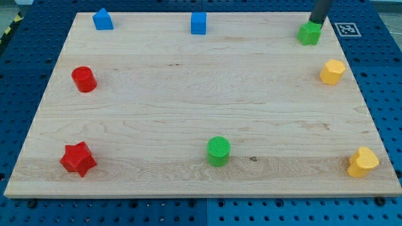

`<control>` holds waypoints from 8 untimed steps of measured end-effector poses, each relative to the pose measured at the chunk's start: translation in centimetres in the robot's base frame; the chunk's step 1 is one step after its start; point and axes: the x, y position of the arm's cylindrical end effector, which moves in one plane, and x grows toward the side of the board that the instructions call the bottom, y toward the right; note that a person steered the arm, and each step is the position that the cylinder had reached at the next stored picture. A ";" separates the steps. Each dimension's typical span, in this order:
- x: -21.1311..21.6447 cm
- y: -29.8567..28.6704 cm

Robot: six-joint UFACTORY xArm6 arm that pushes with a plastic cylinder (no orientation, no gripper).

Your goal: Push the green star into the yellow hexagon

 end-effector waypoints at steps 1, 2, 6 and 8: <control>-1.8 -4.4; -0.5 -4.6; -0.2 -4.2; -1.5 2.4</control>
